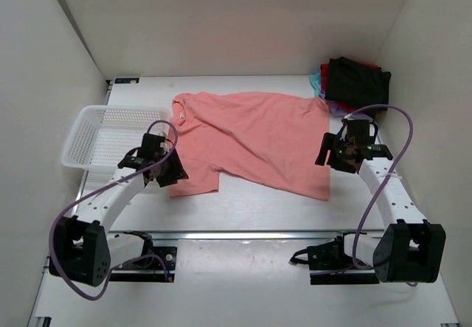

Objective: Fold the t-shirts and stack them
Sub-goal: Flatten out the tshirt

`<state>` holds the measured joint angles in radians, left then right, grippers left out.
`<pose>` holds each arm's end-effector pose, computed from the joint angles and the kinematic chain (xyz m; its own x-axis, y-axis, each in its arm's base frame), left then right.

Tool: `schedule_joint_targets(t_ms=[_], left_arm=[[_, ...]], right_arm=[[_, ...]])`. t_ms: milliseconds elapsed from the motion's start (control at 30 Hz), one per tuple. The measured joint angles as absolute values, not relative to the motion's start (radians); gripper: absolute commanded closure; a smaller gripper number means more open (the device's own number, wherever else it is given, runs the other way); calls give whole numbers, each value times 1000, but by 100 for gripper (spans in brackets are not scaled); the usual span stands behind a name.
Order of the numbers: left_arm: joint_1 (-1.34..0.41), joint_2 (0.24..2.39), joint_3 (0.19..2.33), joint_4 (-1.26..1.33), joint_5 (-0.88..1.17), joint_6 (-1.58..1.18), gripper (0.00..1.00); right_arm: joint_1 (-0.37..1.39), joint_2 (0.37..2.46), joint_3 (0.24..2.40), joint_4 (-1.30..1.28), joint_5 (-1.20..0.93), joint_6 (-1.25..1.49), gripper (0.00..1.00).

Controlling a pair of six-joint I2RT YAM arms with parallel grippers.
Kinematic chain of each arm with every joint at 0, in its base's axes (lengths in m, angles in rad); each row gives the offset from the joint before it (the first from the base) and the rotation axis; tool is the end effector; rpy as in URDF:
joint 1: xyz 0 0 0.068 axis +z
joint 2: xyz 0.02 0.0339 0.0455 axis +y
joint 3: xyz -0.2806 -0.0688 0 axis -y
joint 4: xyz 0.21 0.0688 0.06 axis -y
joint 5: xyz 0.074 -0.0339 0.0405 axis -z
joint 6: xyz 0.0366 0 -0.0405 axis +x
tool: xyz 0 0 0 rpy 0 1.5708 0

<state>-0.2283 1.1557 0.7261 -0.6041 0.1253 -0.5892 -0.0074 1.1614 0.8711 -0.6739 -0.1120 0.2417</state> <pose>0.1735 -0.0450 0.2426 -0.8552 -0.3673 -0.3657 -0.2266 0.8995 -0.3736 0.1896 0.0027 0.2776 -0.8112 0.2439 -0.5315 0.1419 0.9638 0.2256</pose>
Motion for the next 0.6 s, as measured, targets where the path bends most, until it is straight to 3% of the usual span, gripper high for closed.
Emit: schedule_joint_targets(t_ms=[333, 433, 467, 533, 600], left_arm=[[-281, 1308, 638, -624, -65, -577, 42], [-299, 1345, 651, -594, -100, -575, 47], [-309, 1365, 664, -588, -120, -572, 76], [-316, 1383, 673, -576, -130, -570, 100], [-316, 1398, 684, -567, -123, -565, 100]], right_arm=[[13, 1180, 871, -677, -115, 243, 29], [15, 1204, 871, -673, -113, 244, 27], [20, 1216, 868, -670, -109, 244, 27], [28, 1226, 857, -667, -94, 245, 26], [39, 1232, 838, -665, -80, 245, 26]])
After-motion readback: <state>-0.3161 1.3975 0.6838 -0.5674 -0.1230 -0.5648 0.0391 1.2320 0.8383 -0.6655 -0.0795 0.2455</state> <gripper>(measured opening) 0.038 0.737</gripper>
